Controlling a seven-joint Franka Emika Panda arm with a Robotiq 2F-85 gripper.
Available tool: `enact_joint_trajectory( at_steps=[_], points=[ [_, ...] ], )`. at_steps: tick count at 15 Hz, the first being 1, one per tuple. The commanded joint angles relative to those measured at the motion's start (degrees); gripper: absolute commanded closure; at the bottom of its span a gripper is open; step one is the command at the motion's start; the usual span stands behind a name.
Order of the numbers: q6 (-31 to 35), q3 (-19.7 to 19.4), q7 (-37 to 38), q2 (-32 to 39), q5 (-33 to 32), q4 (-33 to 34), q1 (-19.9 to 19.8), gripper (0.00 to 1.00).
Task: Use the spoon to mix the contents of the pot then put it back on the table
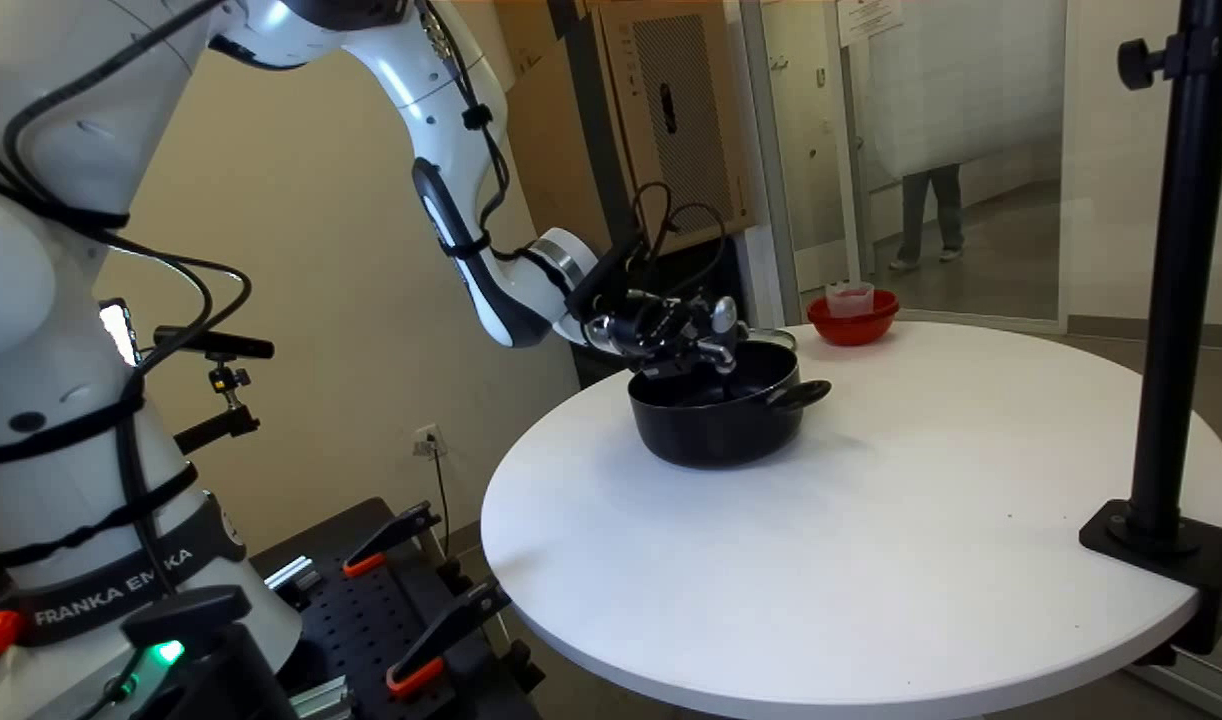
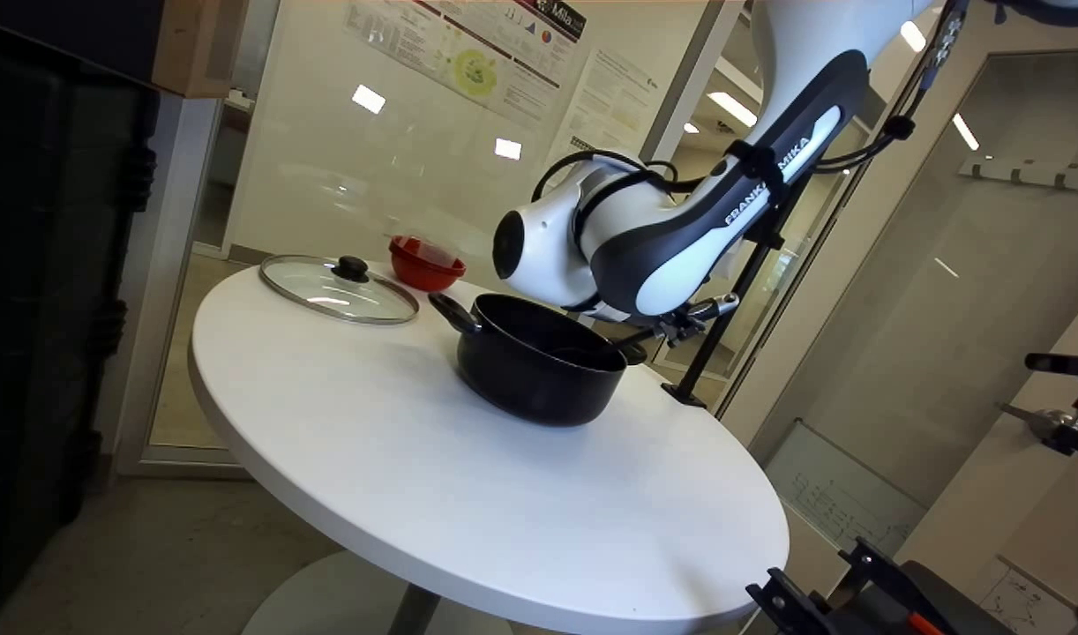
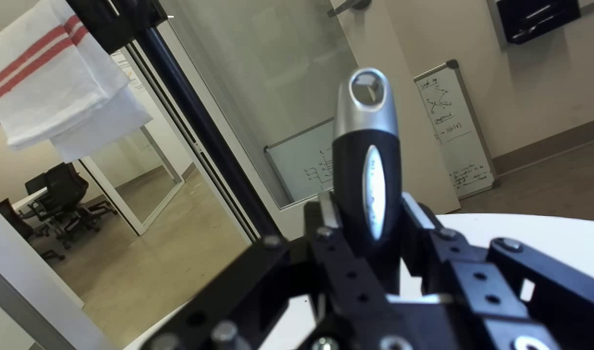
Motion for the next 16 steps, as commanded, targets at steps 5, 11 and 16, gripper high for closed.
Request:
enact_joint_trajectory(
  at_steps=[5, 11, 16],
  points=[
    [0.4, 2.7, -1.2, -1.9, -0.1, -3.3, 0.9, 0.92],
    [-0.2, 5.0, -0.8, -1.5, 1.2, 0.4, 2.9, 0.92],
    [-0.6, 3.9, -0.9, -0.3, 1.3, 4.9, 3.0, 0.92]
  ],
)
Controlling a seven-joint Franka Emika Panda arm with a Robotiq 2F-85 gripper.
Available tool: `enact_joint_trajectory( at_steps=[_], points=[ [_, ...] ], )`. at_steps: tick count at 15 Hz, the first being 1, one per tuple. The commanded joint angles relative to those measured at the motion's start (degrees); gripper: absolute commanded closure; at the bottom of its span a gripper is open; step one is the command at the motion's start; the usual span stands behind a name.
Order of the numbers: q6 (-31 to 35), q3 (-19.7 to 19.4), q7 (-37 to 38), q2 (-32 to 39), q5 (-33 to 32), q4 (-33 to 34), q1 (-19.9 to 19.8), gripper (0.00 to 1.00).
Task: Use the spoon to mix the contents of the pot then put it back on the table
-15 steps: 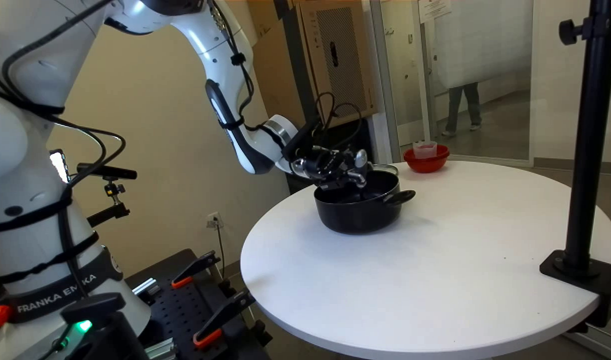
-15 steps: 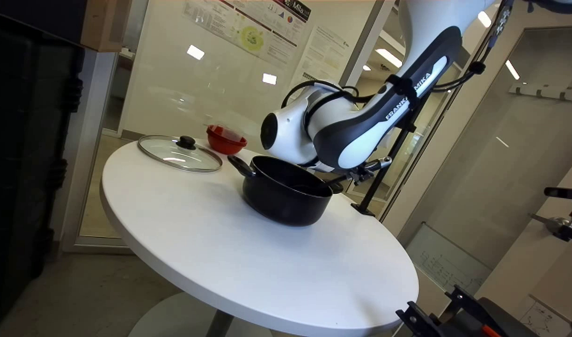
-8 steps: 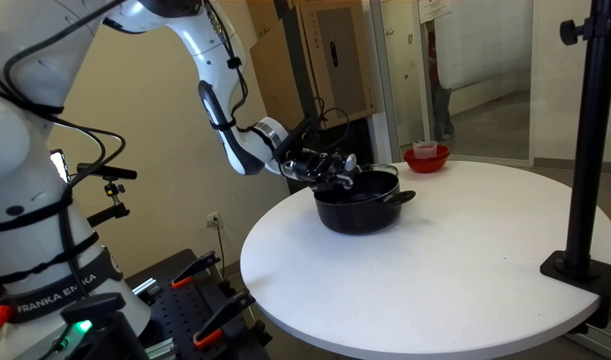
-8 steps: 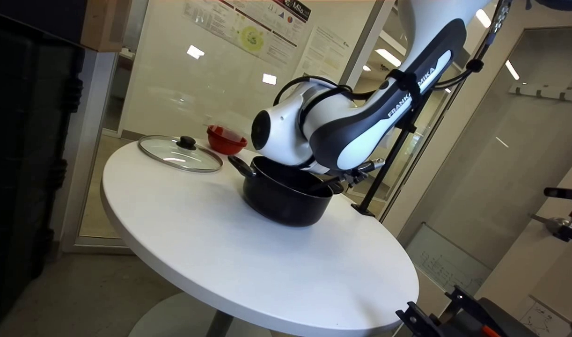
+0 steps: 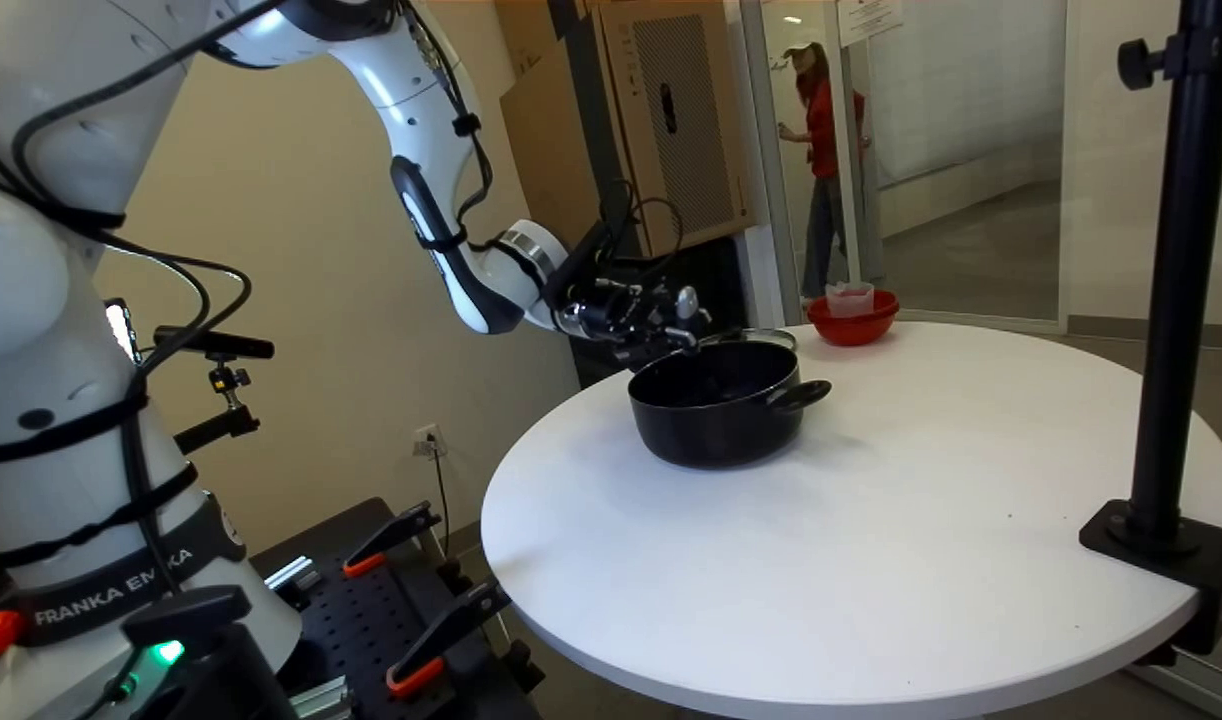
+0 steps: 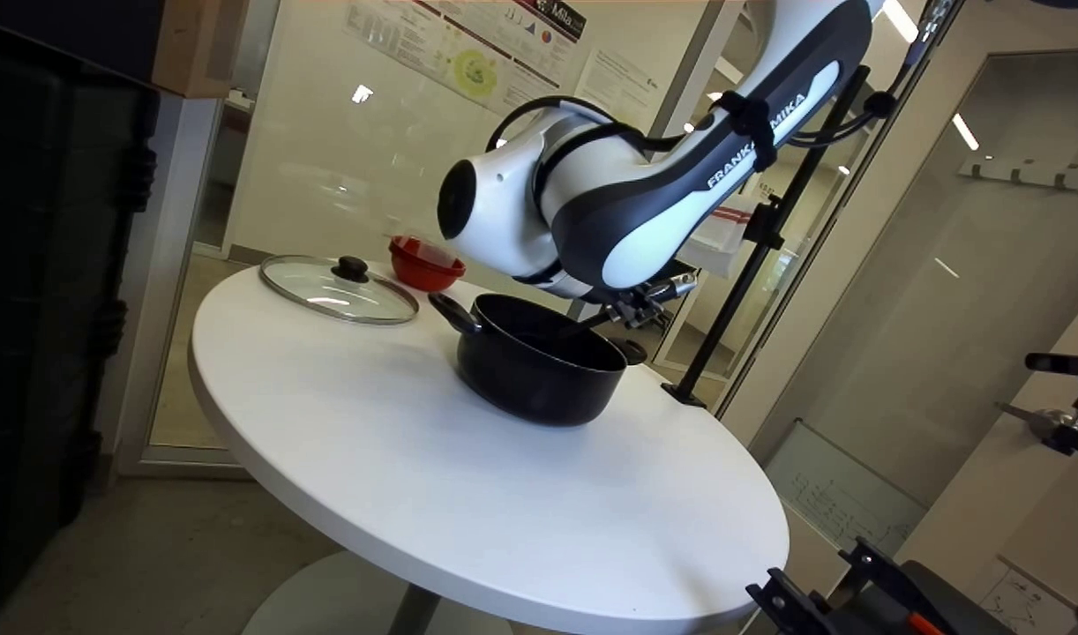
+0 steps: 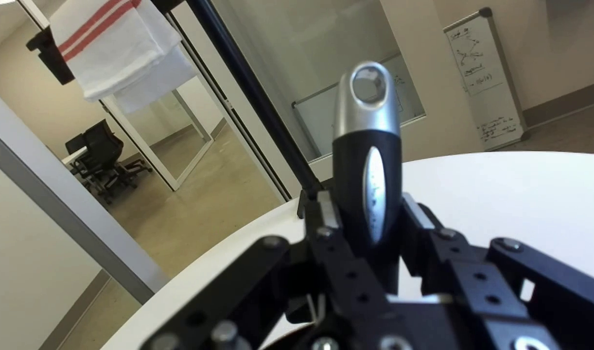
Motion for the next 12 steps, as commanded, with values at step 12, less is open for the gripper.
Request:
enact_joint_trajectory(
  at_steps=[12],
  points=[
    [2.2, -4.7, -0.7, -4.1, -0.9, -2.8, -5.4, 0.92]
  ],
)
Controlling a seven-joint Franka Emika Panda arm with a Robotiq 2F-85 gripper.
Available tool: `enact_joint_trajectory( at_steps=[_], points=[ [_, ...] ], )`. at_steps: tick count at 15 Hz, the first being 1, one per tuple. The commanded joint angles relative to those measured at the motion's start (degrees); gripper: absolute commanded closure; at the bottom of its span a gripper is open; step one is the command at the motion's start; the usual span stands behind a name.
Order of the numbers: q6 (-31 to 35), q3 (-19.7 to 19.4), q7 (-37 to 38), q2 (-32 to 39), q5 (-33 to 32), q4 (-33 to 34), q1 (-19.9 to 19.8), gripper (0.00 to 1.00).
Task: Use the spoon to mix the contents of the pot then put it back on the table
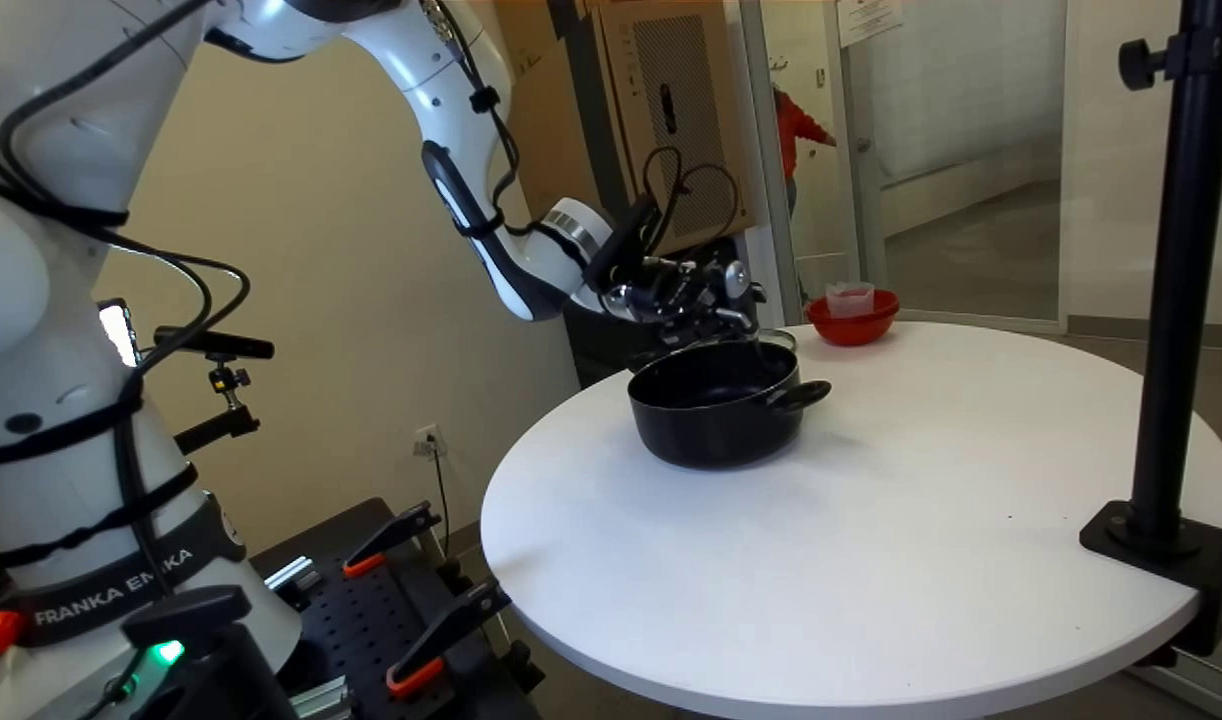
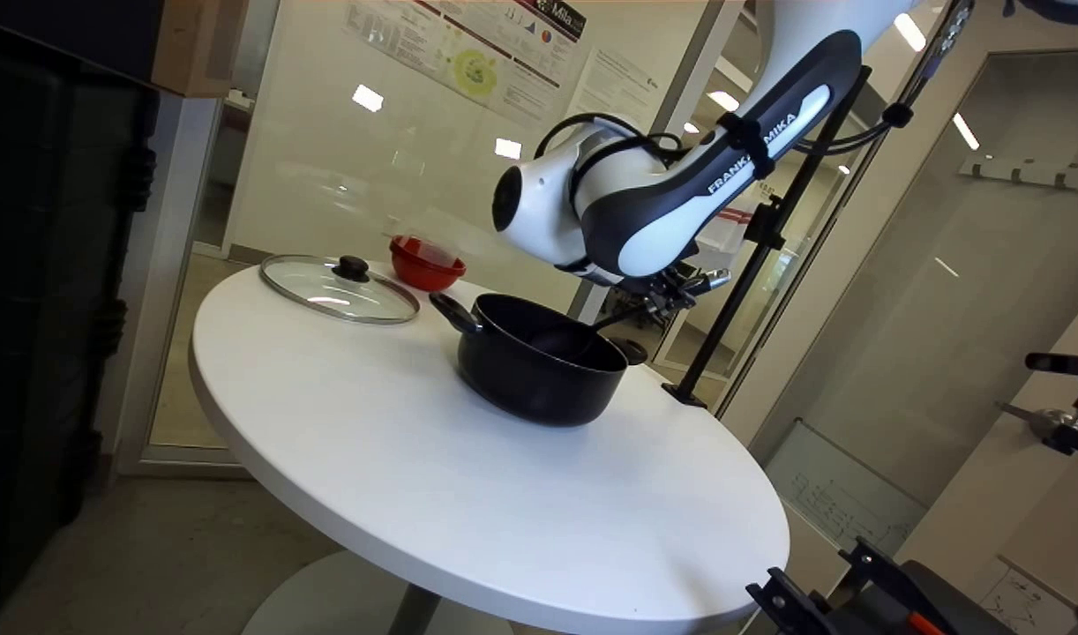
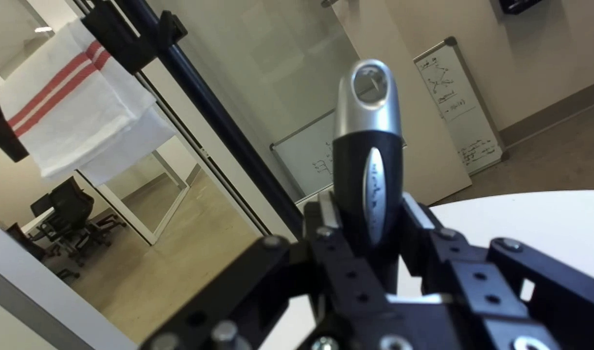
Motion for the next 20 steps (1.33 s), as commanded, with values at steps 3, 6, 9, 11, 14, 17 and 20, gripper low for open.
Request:
enact_joint_trajectory(
  at_steps=[3, 6, 9, 11, 14, 17, 20],
  points=[
    [3.8, 0.3, -1.2, -5.9, -1.8, -11.5, -1.4, 0.92],
    [5.7, 1.3, -1.8, -7.7, -2.8, -17.0, -0.9, 0.92],
    [6.4, 2.5, -2.0, -8.1, -3.3, -19.5, 0.1, 0.92],
    [5.8, 3.4, -2.2, -7.2, -2.5, -18.7, 1.1, 0.92],
    [5.0, 4.4, -1.9, -6.1, -1.7, -16.6, 2.5, 0.92],
    [3.9, 4.5, -2.1, -5.0, -0.7, -12.8, 3.5, 0.92],
    [2.5, 3.7, -2.0, -2.7, 0.6, -6.9, 4.1, 0.92]
  ],
)
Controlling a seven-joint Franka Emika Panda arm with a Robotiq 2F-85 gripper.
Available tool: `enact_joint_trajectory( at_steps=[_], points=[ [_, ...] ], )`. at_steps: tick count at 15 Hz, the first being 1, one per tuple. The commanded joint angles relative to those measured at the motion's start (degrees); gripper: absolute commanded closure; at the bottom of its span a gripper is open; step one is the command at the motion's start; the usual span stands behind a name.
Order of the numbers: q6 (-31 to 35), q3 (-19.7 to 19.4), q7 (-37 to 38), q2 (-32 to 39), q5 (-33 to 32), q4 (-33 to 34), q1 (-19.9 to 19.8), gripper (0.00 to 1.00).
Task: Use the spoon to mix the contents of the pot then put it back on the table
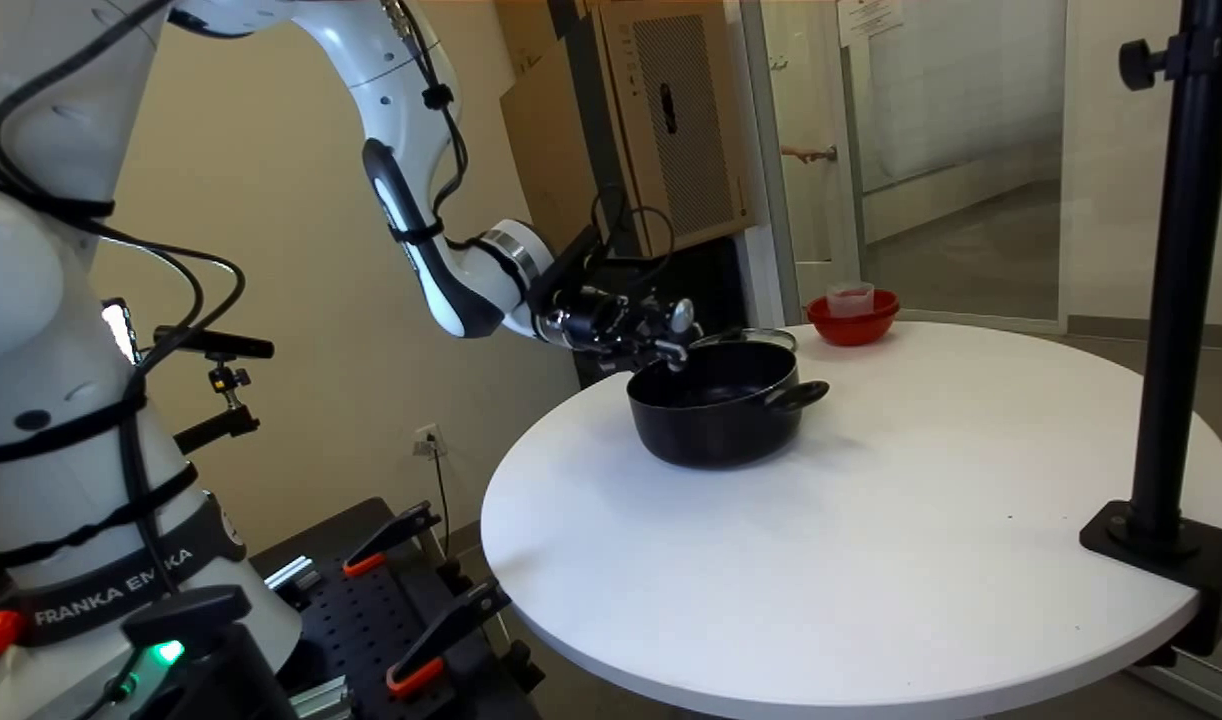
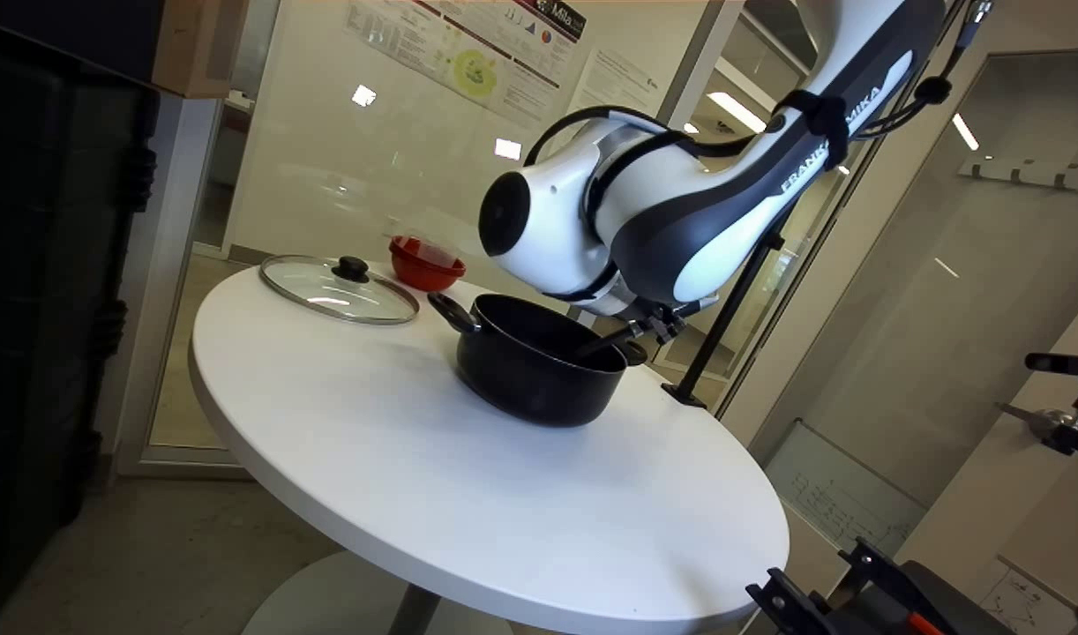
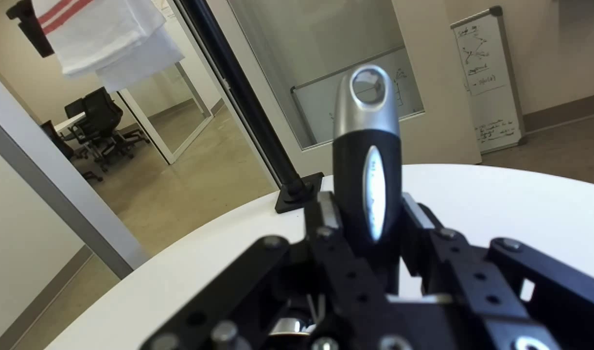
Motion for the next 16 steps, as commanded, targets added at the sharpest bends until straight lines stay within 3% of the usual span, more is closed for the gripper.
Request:
enact_joint_trajectory(
  at_steps=[1, 7, 11, 16],
  points=[
    [-2.8, -0.8, -1.7, 3.3, 2.3, 7.7, 0.7, 0.92],
    [-5.2, -2.9, -2.2, 7.6, 4.0, 17.7, 0.0, 0.92],
    [-6.1, -4.4, -2.2, 9.0, 4.0, 20.7, -0.6, 0.92],
    [-11.7, -6.2, -0.3, 11.7, 3.8, 25.6, 0.2, 0.92]
  ],
)
